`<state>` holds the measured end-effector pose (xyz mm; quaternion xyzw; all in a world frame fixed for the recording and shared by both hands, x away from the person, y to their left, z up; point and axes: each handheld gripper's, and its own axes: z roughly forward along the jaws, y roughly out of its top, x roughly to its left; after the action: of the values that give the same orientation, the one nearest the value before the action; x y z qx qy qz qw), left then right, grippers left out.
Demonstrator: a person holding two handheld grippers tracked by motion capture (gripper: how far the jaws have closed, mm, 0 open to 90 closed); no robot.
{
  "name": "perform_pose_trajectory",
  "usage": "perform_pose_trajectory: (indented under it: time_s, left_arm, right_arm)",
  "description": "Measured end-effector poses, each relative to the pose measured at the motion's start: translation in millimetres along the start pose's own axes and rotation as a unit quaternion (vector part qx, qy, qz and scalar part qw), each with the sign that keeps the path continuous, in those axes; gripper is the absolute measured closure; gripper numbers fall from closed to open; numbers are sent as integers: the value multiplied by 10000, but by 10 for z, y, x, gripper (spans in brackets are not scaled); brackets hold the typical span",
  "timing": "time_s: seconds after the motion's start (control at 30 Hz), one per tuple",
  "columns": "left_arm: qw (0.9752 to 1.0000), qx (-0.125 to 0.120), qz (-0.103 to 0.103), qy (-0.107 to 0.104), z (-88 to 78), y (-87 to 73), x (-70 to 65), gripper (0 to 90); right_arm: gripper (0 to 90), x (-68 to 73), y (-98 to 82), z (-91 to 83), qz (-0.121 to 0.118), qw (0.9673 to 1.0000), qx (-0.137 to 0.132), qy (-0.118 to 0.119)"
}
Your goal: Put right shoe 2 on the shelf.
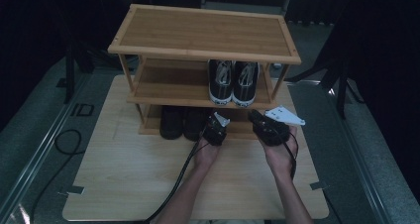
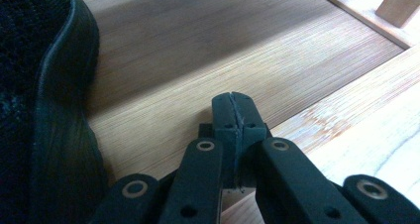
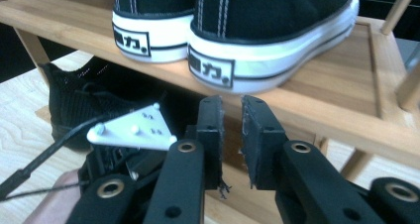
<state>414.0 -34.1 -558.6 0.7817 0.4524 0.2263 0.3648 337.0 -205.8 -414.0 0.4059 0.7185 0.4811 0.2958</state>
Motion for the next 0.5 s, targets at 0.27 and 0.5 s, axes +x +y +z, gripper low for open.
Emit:
perform_pose_trajectory:
  time_s: [0.27,0.5]
  left_arm:
    - [10000,2,-48,40,-10,-5,7,900]
    - [9998,-166,-103,-99,-95,-67,57,893]
  right_arm:
    - [714,-83,-224,-131,72,9998,170,-26]
    - [677,-215,-570,-91,365,9977,562,-132]
